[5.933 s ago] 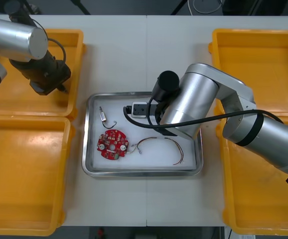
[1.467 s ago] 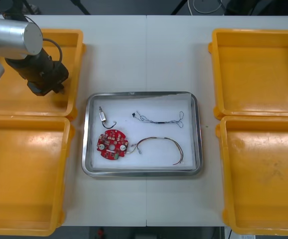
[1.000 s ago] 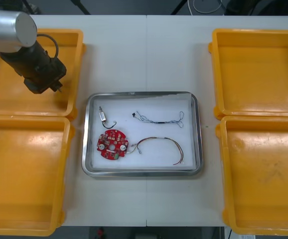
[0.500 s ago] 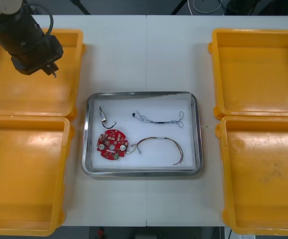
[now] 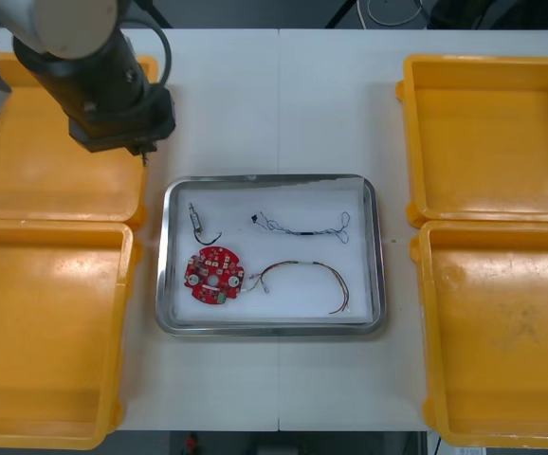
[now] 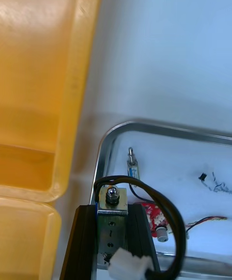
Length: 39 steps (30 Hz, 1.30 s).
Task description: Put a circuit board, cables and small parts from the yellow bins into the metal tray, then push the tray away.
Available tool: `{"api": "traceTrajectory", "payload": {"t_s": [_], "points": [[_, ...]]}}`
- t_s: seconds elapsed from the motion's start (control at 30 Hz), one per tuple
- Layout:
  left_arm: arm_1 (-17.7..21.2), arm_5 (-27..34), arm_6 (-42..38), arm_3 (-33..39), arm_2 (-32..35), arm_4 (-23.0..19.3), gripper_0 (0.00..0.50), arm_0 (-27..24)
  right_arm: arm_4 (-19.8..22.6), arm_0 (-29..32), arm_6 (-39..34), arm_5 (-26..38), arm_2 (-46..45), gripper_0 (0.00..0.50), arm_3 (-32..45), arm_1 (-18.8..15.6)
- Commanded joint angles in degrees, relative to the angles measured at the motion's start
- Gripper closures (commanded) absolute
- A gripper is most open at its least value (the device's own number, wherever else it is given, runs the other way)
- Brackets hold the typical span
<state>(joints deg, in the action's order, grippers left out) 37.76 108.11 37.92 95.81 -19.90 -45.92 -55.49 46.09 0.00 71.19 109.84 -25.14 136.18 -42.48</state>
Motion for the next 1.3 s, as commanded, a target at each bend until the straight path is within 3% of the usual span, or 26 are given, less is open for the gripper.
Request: {"api": "traceTrajectory", "payload": {"t_s": [0.03, 0.4, 0.87, 1.23, 1.3], "points": [[-4.1, -0.45, -6.54, 2.27, -4.35, 0.3, 0.5, -2.08, -0.3, 0.27, 0.97, 0.16, 0.35, 0.0, 0.58, 0.55], [-8.14, -8.62, -7.42, 1.04, -13.67, 2.06, 0.5, -2.08, -0.39, 0.27, 0.97, 0.16, 0.35, 0.0, 0.58, 0.55], [-12.19, -18.64, -5.57, -9.68, -22.28, 5.58, 0.5, -2.17, -0.39, 0.18, 0.97, 0.16, 0.35, 0.0, 0.58, 0.55], [-12.45, -20.58, -2.94, -12.49, -23.95, 6.72, 0.499, -2.08, -0.13, 0.0, 0.97, 0.16, 0.35, 0.0, 0.49, 0.55], [-12.45, -20.58, -2.5, -12.49, -23.95, 6.72, 0.465, -2.08, -0.21, 0.0, 0.97, 0.16, 0.35, 0.0, 0.58, 0.55]]}}
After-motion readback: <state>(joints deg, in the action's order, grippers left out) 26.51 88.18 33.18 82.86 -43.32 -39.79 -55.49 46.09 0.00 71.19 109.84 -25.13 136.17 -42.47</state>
